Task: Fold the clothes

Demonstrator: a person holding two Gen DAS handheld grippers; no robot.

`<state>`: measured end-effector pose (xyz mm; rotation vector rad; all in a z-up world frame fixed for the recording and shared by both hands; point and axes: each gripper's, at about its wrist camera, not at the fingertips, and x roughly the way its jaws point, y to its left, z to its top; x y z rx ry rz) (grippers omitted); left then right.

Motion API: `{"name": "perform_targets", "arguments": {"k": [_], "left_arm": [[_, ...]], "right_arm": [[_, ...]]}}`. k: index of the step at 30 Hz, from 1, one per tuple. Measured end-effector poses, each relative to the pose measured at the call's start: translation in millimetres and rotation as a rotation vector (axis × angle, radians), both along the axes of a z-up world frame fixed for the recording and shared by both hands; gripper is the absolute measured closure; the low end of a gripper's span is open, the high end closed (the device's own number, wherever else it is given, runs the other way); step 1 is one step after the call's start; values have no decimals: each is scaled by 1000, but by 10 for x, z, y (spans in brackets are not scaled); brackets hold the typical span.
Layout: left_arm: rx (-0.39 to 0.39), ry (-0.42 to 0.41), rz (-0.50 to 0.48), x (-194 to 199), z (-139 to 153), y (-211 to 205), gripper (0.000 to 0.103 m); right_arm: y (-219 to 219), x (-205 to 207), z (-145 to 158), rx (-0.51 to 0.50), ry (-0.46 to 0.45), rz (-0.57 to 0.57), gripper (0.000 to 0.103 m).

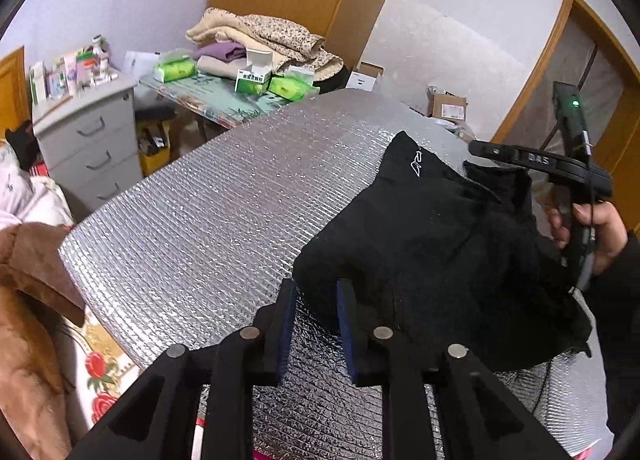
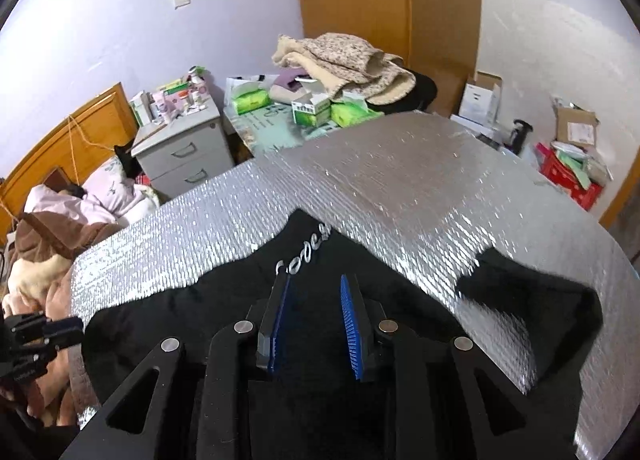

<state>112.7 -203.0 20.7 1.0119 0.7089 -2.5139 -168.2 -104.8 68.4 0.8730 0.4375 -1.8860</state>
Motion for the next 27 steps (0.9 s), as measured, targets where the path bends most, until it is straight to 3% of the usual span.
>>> {"name": "perform_targets", "arguments": {"k": [12, 14, 17, 21, 23, 27], "left_arm": [[101, 6, 10, -177, -166, -115, 67], [119, 6, 12, -210, -197, -135, 66], [133, 2, 12, -265, -224, -151, 66], [112, -3, -3, -345, -223, -141, 67], [100, -8, -19, -382, -220, -130, 76], [75, -10, -39, -407, -220, -117, 77]], "right_arm": [[-590, -312, -287, 109, -10, 122, 76], [-670, -357, -387, 134, -21, 145, 71], [-749, -409, -522, 162, -33, 166, 61], [-795, -453, -665, 181, -38, 175, 61], [-794, -464, -655, 179, -19, 164, 61], [-767, -524, -538, 129, 14, 138, 61]]}}
